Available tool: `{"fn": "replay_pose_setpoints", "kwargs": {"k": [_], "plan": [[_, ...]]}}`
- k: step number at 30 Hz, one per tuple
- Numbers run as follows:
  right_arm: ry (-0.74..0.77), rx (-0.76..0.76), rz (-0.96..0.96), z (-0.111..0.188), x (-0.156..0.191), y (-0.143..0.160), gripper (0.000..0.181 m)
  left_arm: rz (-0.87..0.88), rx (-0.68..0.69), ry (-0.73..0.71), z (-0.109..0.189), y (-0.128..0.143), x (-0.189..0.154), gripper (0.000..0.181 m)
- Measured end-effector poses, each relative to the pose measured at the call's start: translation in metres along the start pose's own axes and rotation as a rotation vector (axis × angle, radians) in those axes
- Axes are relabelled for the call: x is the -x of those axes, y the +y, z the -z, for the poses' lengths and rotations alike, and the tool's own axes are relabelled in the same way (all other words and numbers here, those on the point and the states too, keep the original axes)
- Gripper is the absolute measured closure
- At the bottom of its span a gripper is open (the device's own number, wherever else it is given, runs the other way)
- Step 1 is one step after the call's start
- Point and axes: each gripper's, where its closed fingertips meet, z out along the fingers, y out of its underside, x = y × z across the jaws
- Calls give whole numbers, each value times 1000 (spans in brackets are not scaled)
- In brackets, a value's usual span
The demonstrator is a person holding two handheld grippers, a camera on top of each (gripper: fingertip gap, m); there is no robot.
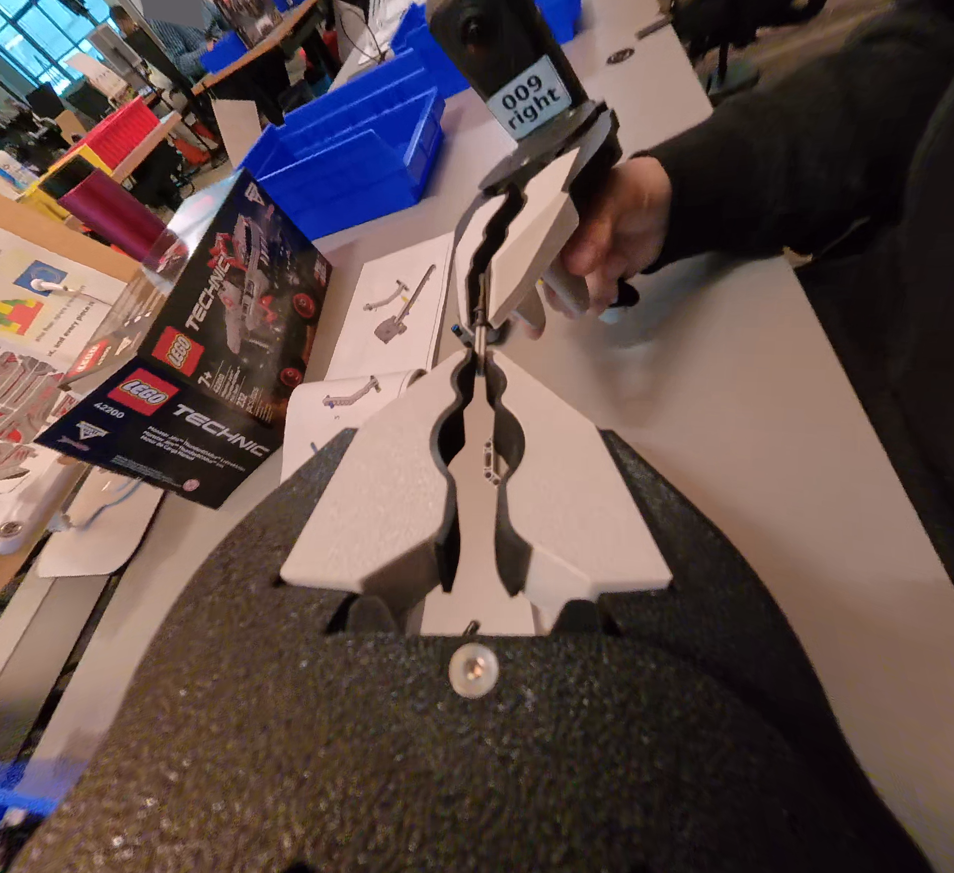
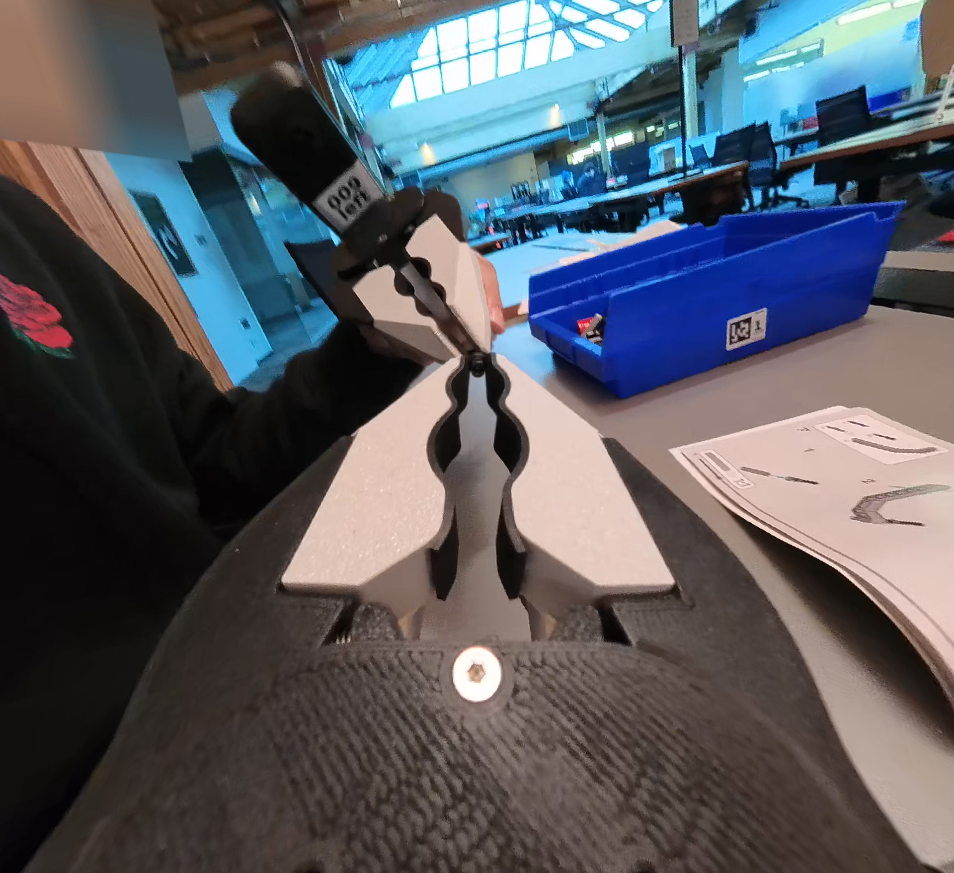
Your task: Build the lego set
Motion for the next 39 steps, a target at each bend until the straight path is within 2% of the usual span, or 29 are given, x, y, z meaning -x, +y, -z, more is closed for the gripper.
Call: {"fn": "replay_pose_setpoints", "kwargs": {"k": [4, 7, 13, 21, 25, 33, 39], "plan": [[22, -12, 54, 0, 0, -4, 177, 9, -48, -19, 1, -4, 2, 180], [4, -43, 83, 0, 6, -11, 177, 28, -140, -19, 6, -13, 3, 179], [-45, -73, 136, 0, 18, -16, 177, 42, -212, 14, 12, -23, -1, 174], [-88, -84, 73, 1, 22, -18, 177, -8, -207, 26, 9, -26, -6, 179], [-53, -36, 131, 2, 21, -14, 176, -43, -191, 29, 7, -23, -8, 179], [-82, -60, 18, 1, 21, -17, 175, -109, -163, 1, 13, -21, -6, 179], [-47, -23, 54, -2, 19, -13, 176, -148, -138, -18, 13, -19, -6, 179]]}}
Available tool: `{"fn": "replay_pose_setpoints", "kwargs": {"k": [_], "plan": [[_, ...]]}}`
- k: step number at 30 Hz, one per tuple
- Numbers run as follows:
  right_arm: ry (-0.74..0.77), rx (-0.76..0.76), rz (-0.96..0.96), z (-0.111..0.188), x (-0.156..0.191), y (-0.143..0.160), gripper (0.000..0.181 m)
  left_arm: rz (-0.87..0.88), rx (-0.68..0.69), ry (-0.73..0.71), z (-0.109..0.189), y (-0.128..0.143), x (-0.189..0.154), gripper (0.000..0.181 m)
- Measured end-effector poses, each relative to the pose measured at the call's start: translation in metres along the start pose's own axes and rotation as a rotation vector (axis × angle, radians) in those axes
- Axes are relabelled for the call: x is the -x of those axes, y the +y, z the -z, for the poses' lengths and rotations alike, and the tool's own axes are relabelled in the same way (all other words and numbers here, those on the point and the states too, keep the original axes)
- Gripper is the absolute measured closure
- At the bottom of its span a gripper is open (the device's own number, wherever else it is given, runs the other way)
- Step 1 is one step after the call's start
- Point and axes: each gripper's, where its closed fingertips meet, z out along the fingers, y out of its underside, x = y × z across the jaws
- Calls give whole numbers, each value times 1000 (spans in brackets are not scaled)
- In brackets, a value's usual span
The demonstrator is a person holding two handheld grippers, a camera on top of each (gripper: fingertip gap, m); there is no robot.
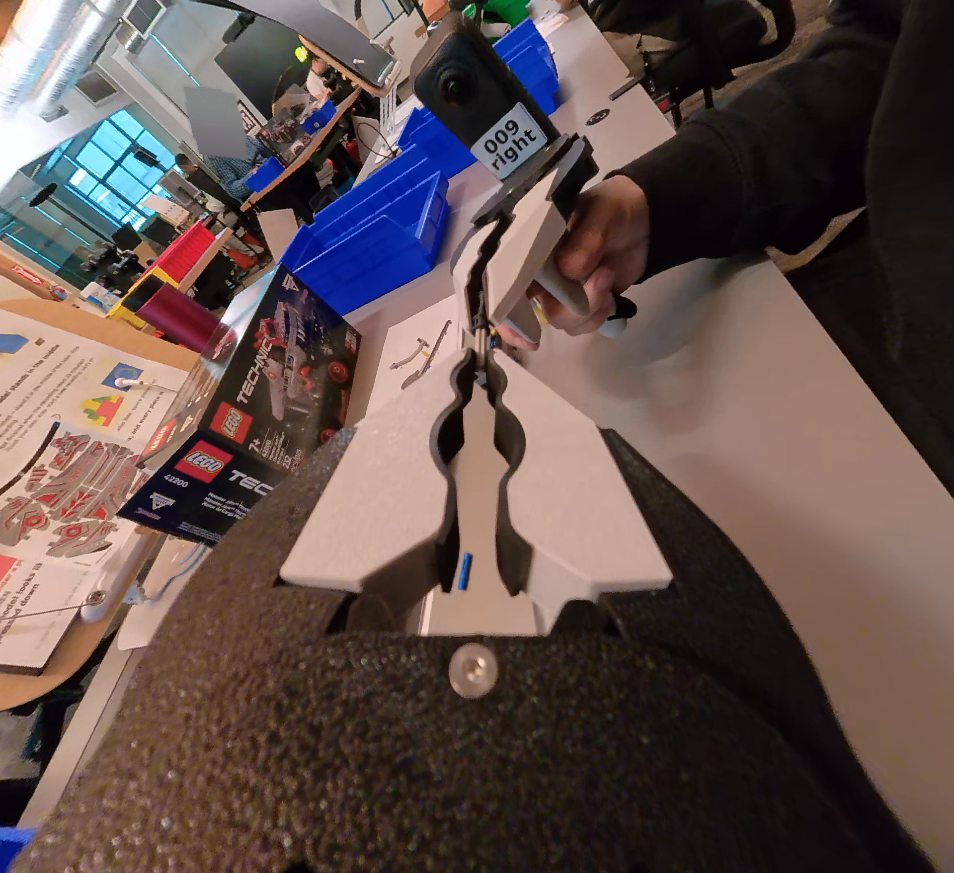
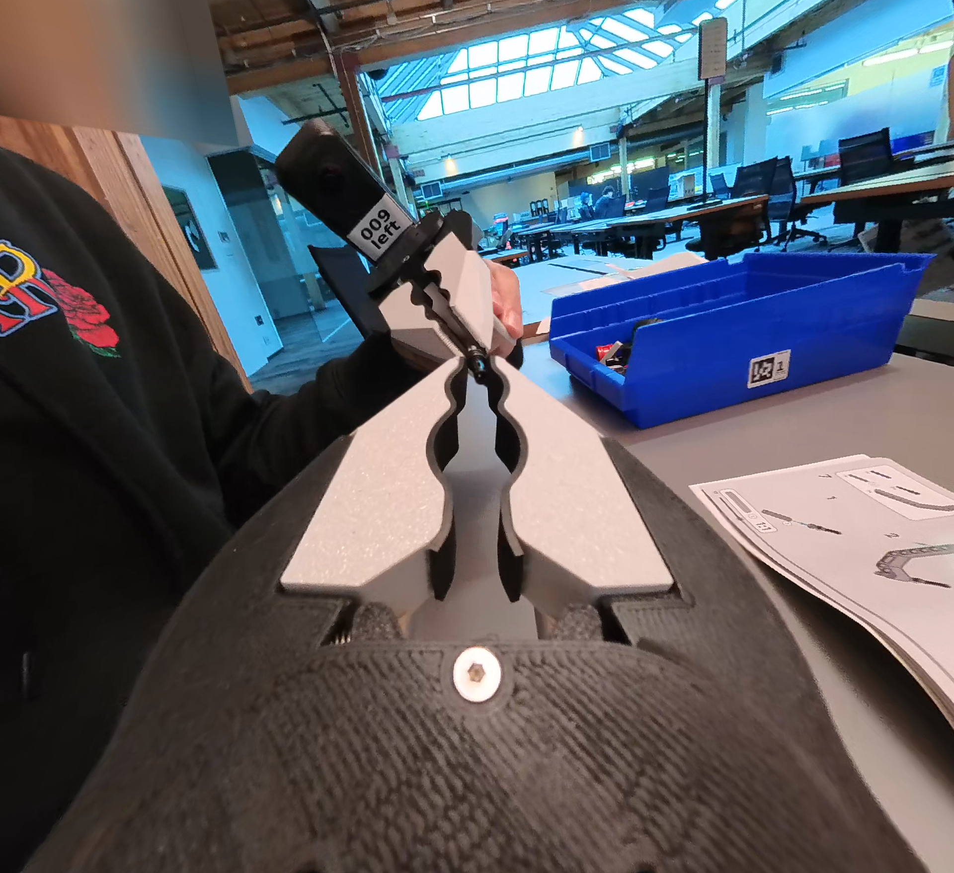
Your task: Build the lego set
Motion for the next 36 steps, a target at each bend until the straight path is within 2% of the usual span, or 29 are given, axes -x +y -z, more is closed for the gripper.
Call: {"fn": "replay_pose_setpoints", "kwargs": {"k": [18, 22, 26, 36], "plan": [[-12, 0, -40, 0, 0, 1, 176, -29, 27, 1, 0, 2, -2, 179], [-21, 7, -47, 1, 0, -1, 177, 2, -10, -9, -2, 0, 0, 179], [-45, -49, -101, 2, 0, -6, 177, 33, -67, -13, -3, -6, 1, 179], [-70, -33, -161, -1, 2, 1, 177, 64, -58, 36, -1, -2, -4, 179]]}}
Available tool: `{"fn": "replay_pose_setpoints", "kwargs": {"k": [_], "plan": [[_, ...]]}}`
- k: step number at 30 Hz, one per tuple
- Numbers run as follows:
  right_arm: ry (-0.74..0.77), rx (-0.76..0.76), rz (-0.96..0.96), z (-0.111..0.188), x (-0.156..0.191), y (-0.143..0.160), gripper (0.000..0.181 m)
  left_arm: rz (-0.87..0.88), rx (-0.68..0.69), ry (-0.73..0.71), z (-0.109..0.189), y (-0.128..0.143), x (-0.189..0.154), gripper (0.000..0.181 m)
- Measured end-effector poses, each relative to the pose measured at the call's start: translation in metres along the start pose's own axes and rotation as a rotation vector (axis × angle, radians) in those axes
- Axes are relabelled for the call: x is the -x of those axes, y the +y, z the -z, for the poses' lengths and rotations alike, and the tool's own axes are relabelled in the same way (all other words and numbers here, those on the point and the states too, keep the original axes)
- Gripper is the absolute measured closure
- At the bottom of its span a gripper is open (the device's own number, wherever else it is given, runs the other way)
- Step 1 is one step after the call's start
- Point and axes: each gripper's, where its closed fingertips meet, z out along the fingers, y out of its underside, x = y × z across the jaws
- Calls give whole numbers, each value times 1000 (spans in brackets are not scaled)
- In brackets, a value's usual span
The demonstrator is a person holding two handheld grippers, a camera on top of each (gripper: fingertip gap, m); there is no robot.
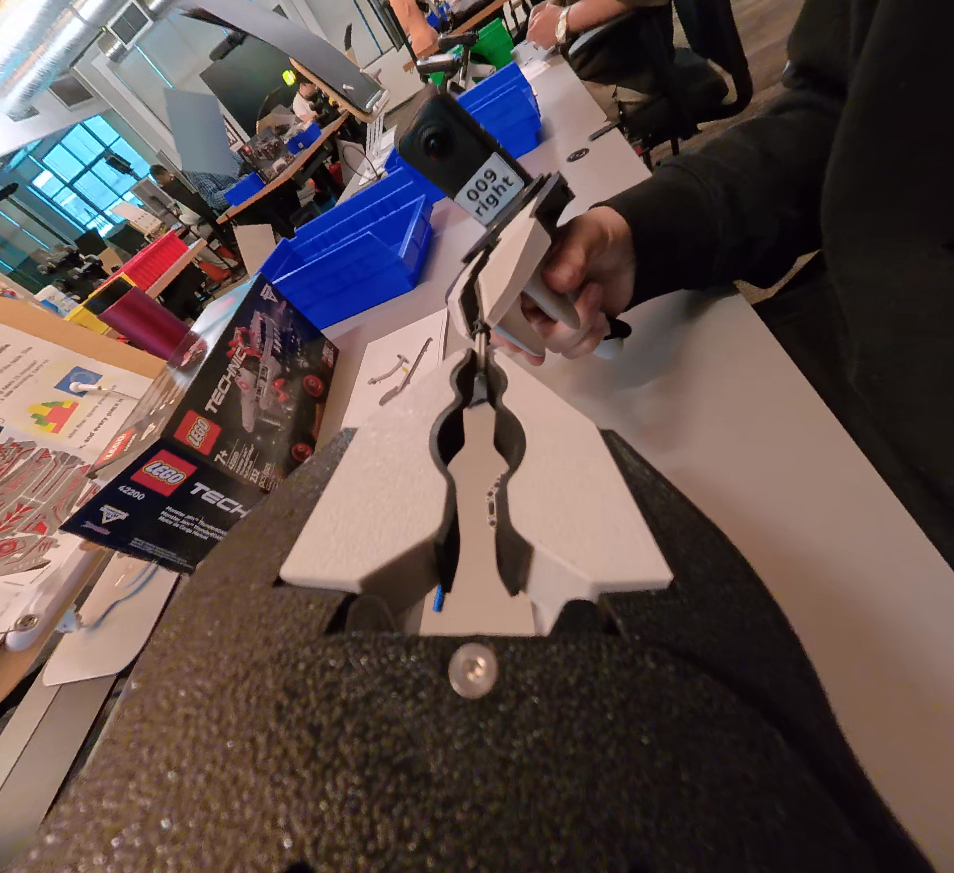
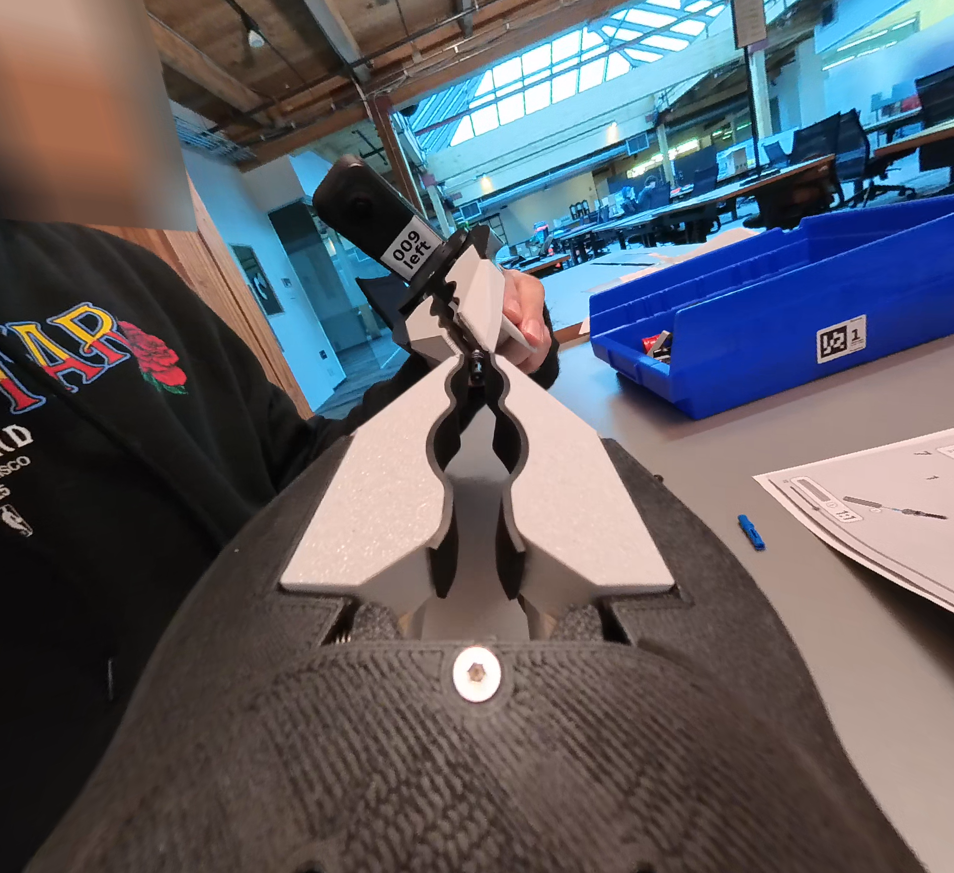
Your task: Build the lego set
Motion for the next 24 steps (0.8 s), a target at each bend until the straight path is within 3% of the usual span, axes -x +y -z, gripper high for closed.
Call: {"fn": "replay_pose_setpoints", "kwargs": {"k": [16, 24], "plan": [[-17, -27, -31, 2, 0, 1, 178, 39, -44, 15, -9, -1, -2, 179], [-89, -67, 32, 6, 16, -14, 178, -14, -126, -37, -2, -20, 1, 176]]}}
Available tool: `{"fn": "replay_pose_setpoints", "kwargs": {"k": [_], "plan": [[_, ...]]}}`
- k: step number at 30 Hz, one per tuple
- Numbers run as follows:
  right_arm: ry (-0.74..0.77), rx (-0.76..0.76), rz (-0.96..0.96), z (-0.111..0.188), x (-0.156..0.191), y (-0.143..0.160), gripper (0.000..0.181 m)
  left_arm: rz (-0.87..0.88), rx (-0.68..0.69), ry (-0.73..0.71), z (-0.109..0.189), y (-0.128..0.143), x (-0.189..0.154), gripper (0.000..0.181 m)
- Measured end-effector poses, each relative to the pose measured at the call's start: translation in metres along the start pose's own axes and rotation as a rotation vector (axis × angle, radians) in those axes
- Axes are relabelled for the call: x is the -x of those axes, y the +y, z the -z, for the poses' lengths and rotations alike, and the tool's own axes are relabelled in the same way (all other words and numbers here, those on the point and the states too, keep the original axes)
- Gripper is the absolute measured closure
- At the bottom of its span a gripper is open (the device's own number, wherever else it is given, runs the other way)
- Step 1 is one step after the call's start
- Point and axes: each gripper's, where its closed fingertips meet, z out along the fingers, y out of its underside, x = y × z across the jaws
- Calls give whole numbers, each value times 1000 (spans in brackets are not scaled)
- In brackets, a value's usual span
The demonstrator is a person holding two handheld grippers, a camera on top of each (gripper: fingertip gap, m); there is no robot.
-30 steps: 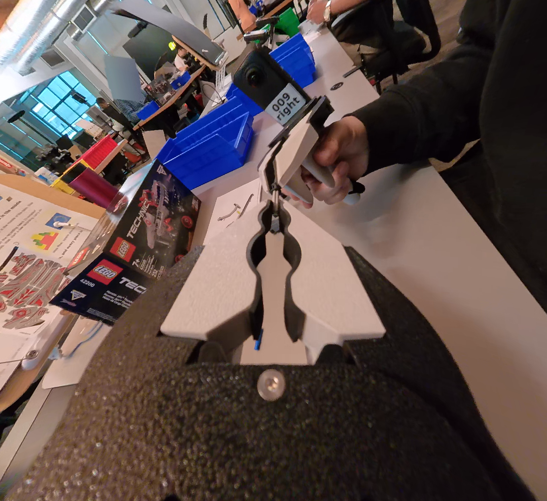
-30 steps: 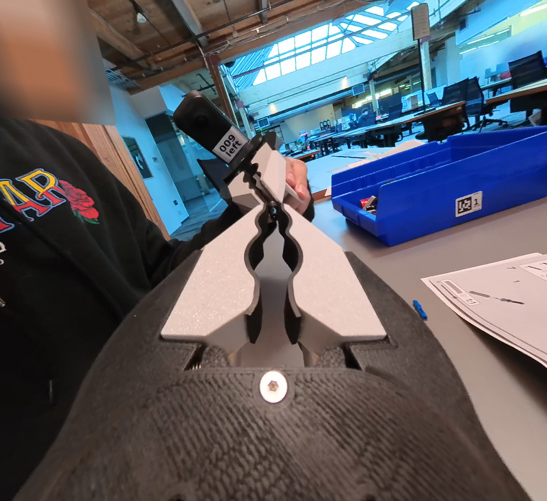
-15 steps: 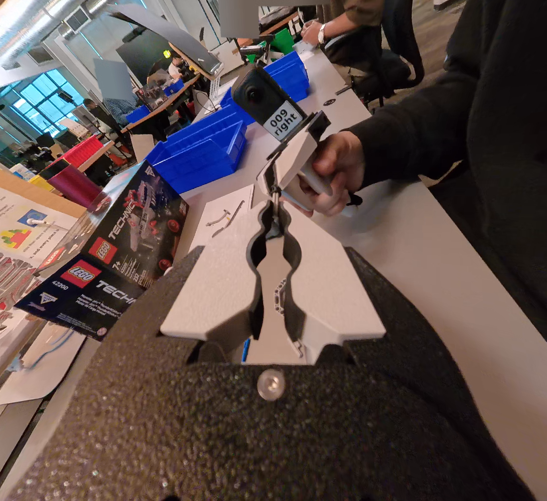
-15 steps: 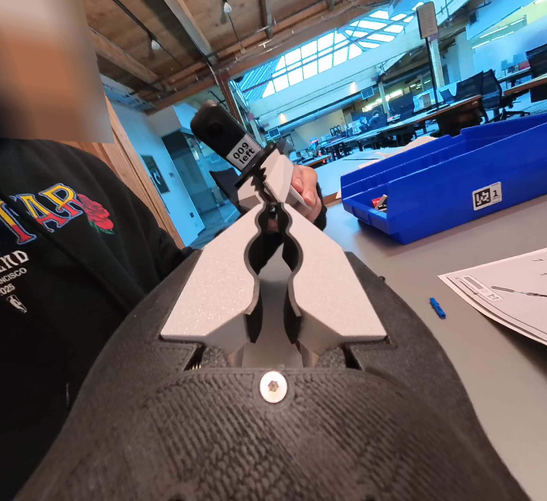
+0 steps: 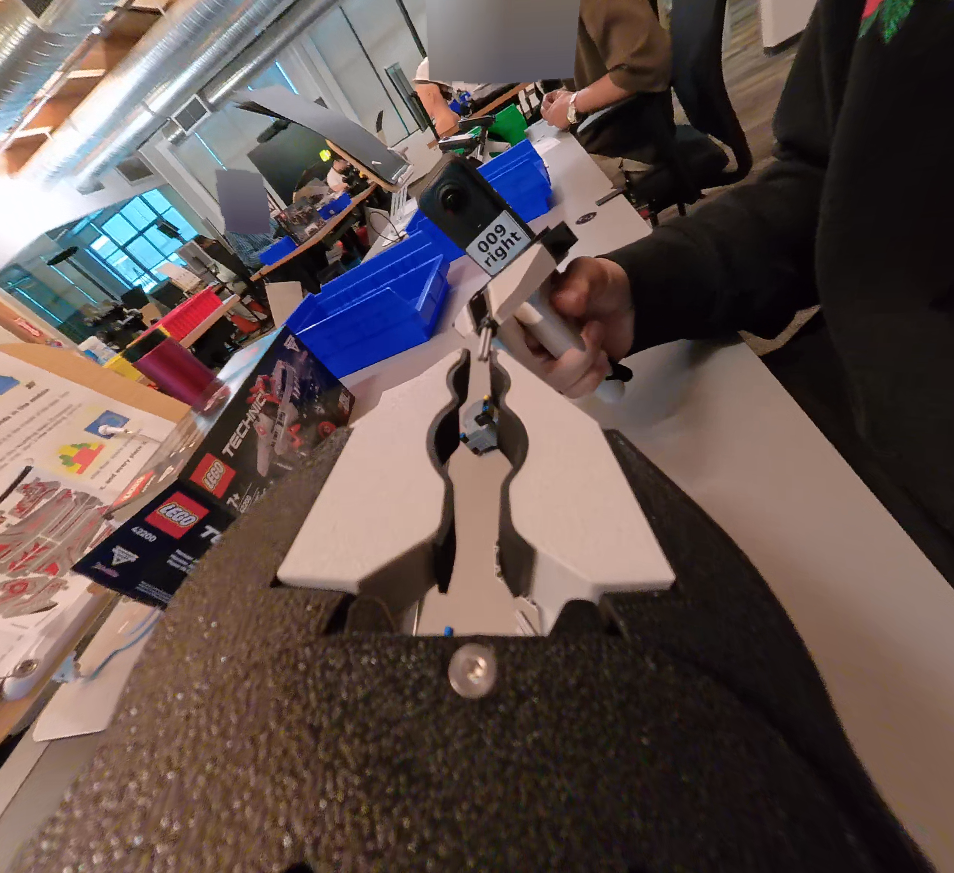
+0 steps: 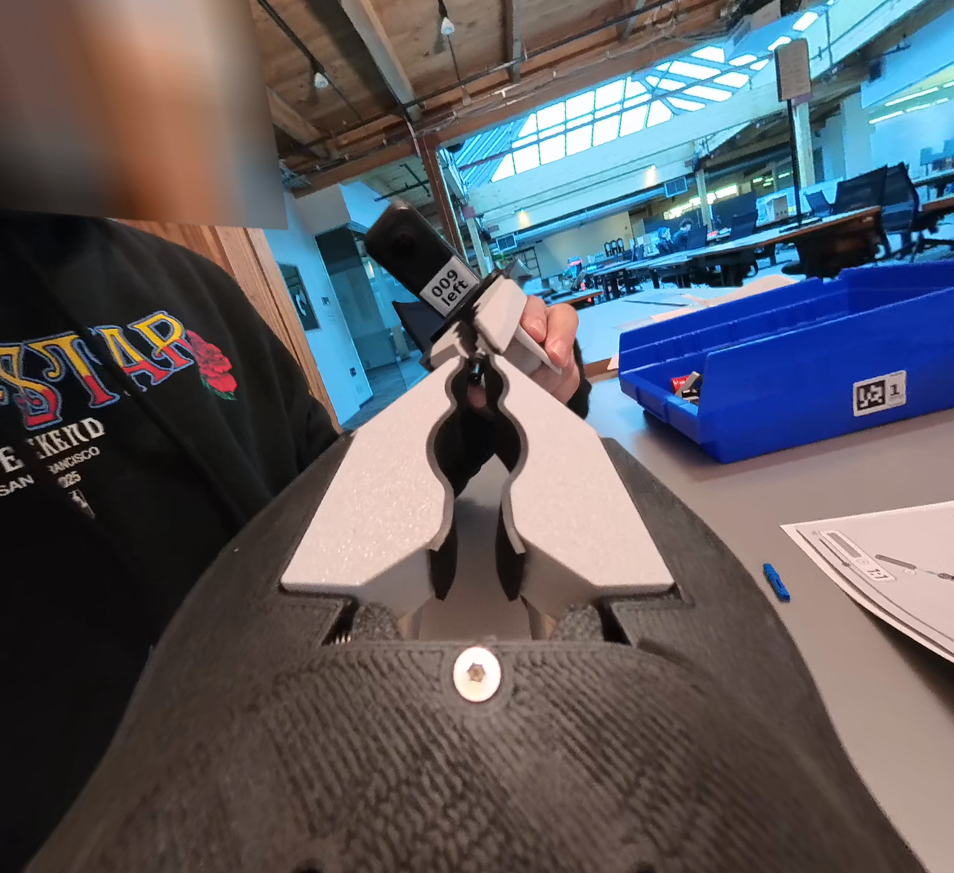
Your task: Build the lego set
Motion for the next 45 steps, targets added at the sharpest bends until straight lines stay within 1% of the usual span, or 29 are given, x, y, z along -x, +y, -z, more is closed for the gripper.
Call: {"fn": "replay_pose_setpoints", "kwargs": {"k": [4, 8, 10, 11, 12, 14, 18, 20, 24, 29, 32, 34, 36, 41, 43, 45], "plan": [[-22, -20, 76, 4, 6, -4, 177, 32, -21, 7, 4, -4, 1, 179], [-46, -2, 222, 1, 16, -1, 177, 43, -12, 49, 0, -6, -8, 173], [-55, -26, 290, 1, 21, -3, 177, 68, -43, 84, 0, -11, -13, 170], [-66, -28, 292, 1, 23, -3, 177, 80, -64, 90, 0, -15, -13, 170], [-82, -34, 264, 1, 25, -3, 177, 81, -75, 84, 0, -18, -12, 170], [-102, -87, 172, 0, 25, -8, 177, 64, -74, 84, -2, -21, -14, 179], [-162, -176, -17, -3, 25, -13, 177, 57, -71, 51, -4, -26, -11, 180], [-160, -198, -74, -4, 22, -13, 178, 44, -47, 32, -3, -23, -7, 181], [-170, -207, -111, -3, 20, -12, 178, 35, -18, 33, -3, -21, -7, 180], [-138, -171, -59, -5, 19, -8, 177, 37, 12, 45, -1, -18, -8, 180], [-83, -118, 36, -6, 17, -5, 177, 71, 18, 53, 0, -15, -7, 181], [-27, -60, 145, -6, 15, -3, 177, 126, 4, 64, 0, -14, -5, 181], [59, 16, 298, -5, 10, 0, 174, 199, -21, 74, 0, -15, -3, 181], [309, 136, 668, 1, -8, -7, 158, 379, -41, 67, -2, -11, 8, 181], [385, 214, 827, 3, -14, -6, 159, 440, -19, 64, -5, -9, 9, 181], [415, 287, 954, 3, -15, -2, 161, 475, 11, 36, -7, -5, 12, 181]]}}
